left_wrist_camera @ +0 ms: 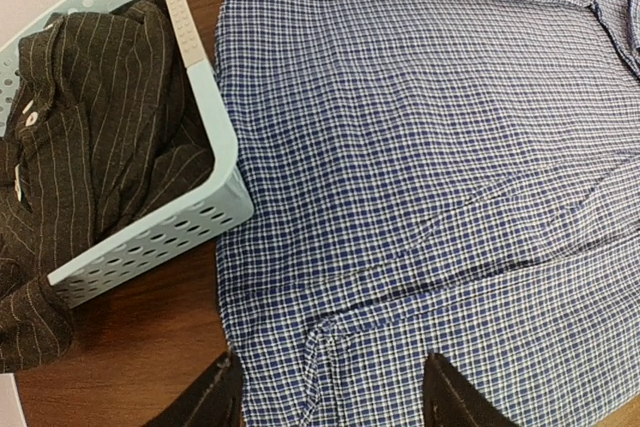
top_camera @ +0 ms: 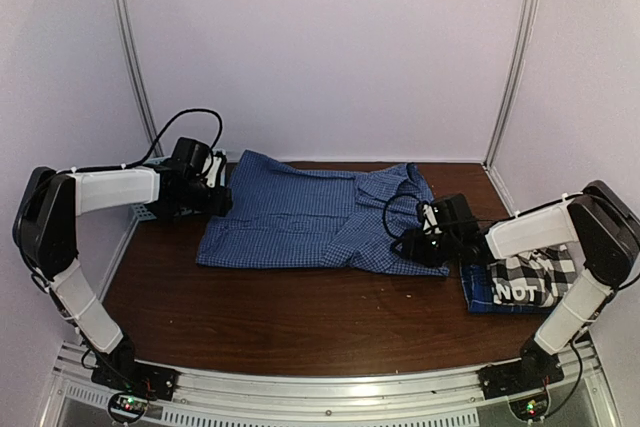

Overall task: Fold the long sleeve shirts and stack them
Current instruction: Pick up the sleeve from the 1/3-folded shirt.

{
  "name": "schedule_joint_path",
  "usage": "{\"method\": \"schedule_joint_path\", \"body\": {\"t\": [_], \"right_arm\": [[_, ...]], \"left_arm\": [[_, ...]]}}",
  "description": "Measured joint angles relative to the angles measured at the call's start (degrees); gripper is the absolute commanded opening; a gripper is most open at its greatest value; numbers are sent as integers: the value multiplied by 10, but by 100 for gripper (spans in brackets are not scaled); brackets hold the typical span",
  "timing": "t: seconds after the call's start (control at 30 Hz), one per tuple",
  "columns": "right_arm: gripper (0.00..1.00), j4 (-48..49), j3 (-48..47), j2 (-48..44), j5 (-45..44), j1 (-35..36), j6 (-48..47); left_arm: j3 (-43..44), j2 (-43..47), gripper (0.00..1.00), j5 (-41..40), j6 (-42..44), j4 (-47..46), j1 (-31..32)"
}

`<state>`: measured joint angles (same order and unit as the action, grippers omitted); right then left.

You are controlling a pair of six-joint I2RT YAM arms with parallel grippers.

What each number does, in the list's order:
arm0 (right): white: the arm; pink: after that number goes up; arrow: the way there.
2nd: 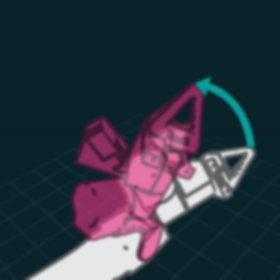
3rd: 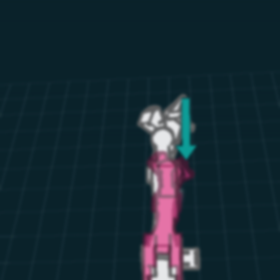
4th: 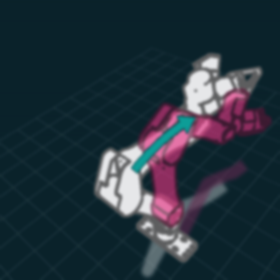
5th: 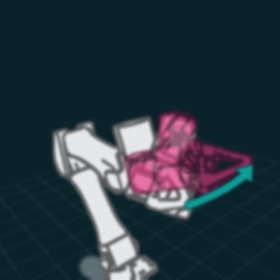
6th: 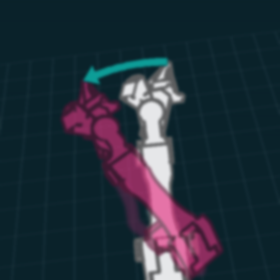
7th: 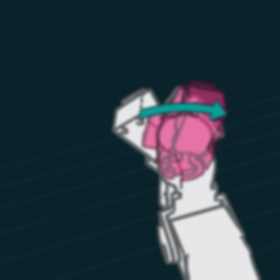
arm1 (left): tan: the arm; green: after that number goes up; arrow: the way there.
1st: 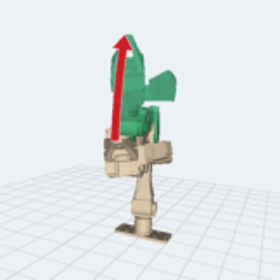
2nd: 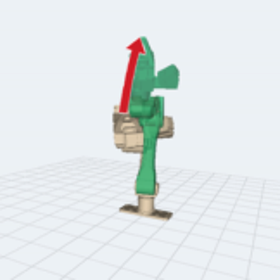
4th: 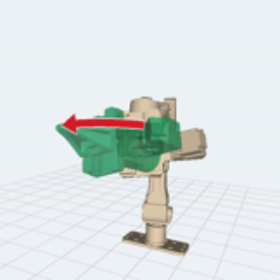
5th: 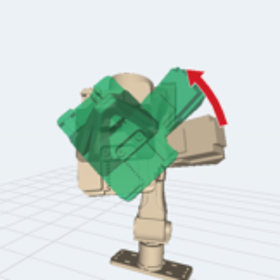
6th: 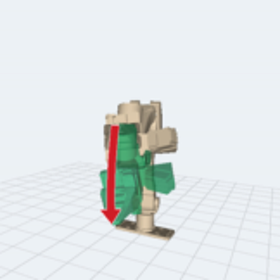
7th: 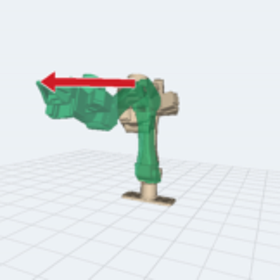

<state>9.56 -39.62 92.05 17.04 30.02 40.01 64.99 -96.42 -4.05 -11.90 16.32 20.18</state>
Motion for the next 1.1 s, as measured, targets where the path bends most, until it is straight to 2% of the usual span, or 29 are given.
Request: {"method": "schedule_joint_path", "body": {"t": [0.33, 0.63, 1.07, 1.1], "right_arm": [[48, 53, 5, 36, 0, 0, 29], [36, 102, 12, 48, -1, 0, 57], [0, 149, 14, 48, -2, 0, 76], [0, 151, 14, 48, -2, 0, 77]], "left_arm": [[-1, 0, 63, 0, 0, 0, 6], [-2, 1, 63, -2, 0, 0, 15], [-2, 4, 63, -5, 0, 0, 24], [-2, 4, 63, -7, 0, 0, 25]]}}
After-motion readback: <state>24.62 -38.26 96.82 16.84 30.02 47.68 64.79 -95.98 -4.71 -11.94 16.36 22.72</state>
